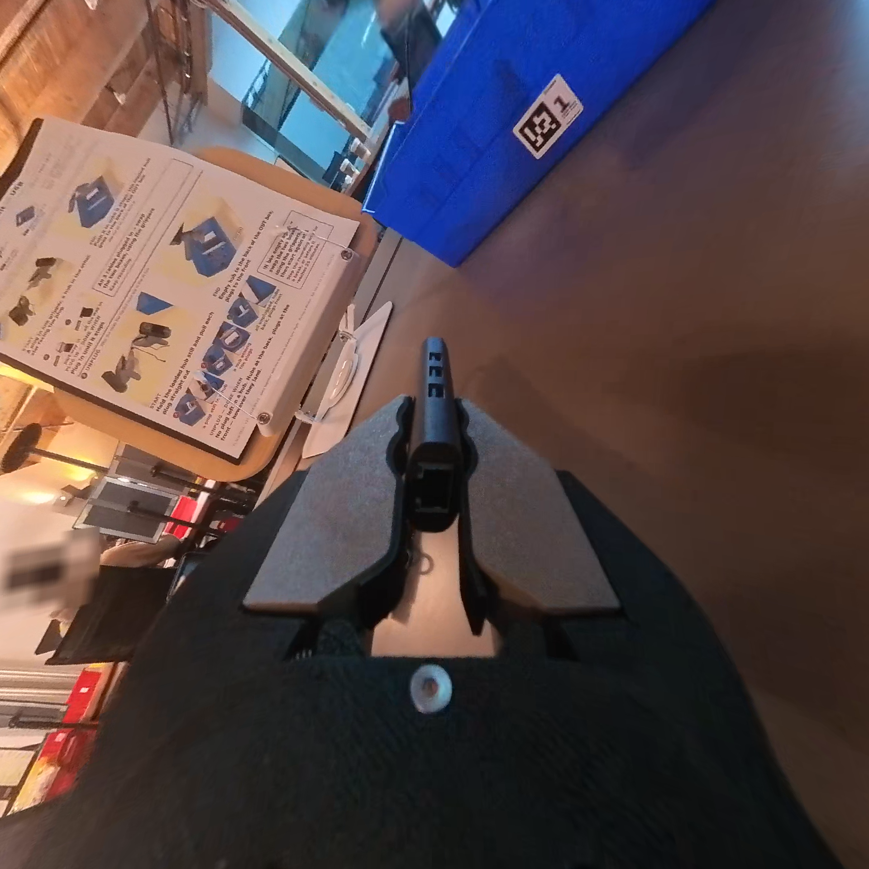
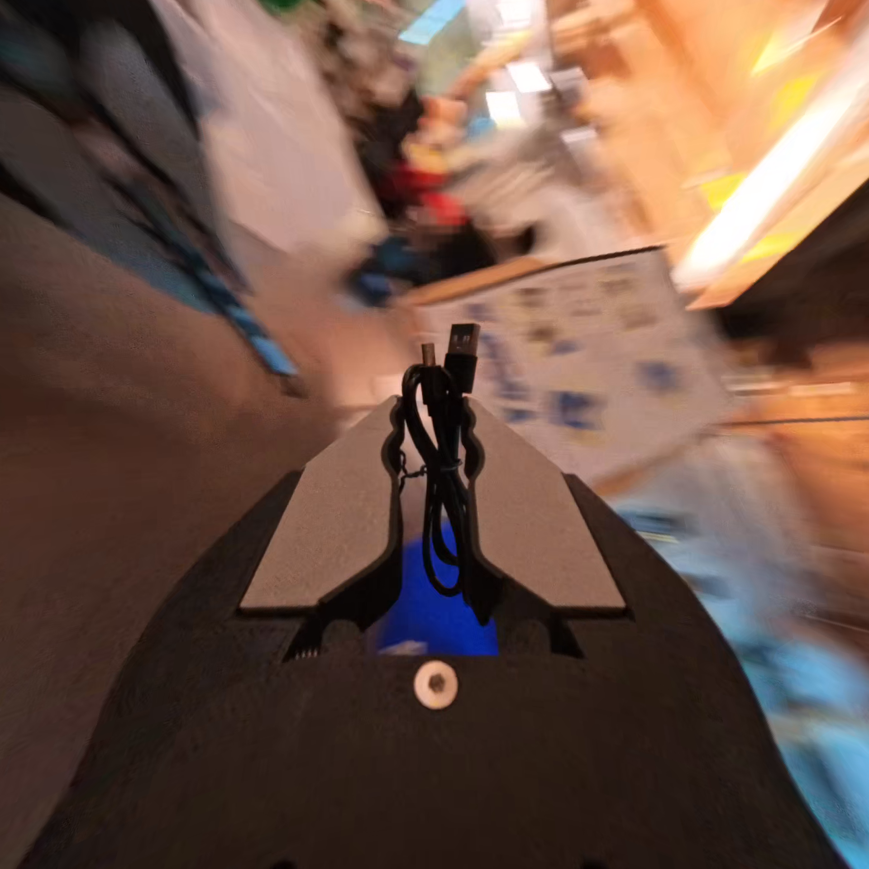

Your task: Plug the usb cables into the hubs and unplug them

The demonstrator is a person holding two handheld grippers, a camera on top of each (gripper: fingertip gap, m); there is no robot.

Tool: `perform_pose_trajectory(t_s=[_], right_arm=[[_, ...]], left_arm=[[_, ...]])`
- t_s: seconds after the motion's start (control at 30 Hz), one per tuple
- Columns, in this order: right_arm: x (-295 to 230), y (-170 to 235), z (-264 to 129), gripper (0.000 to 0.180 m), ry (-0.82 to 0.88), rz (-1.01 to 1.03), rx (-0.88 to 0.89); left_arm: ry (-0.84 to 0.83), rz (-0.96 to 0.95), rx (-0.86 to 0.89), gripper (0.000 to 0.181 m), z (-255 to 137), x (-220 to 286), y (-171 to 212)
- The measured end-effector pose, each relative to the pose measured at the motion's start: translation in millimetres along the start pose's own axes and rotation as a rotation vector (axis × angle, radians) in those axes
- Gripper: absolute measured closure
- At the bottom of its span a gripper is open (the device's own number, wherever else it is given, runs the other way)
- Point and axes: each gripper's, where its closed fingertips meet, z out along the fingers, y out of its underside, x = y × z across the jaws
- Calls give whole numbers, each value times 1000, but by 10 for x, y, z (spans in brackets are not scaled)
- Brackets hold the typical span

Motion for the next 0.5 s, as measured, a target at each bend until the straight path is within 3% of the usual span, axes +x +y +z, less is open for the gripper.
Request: perform_pose_trajectory(t_s=[0.07,0.37,0.5], right_arm=[[167,-72,-63,160,233,-218,-5],[223,-346,-277,161,261,-69,219],[312,-409,-343,161,312,-75,239]], left_arm=[[-7,8,-9,166,7,-4,12],[-11,4,-7,166,-5,-18,17],[-15,7,-8,166,-6,-20,18]])
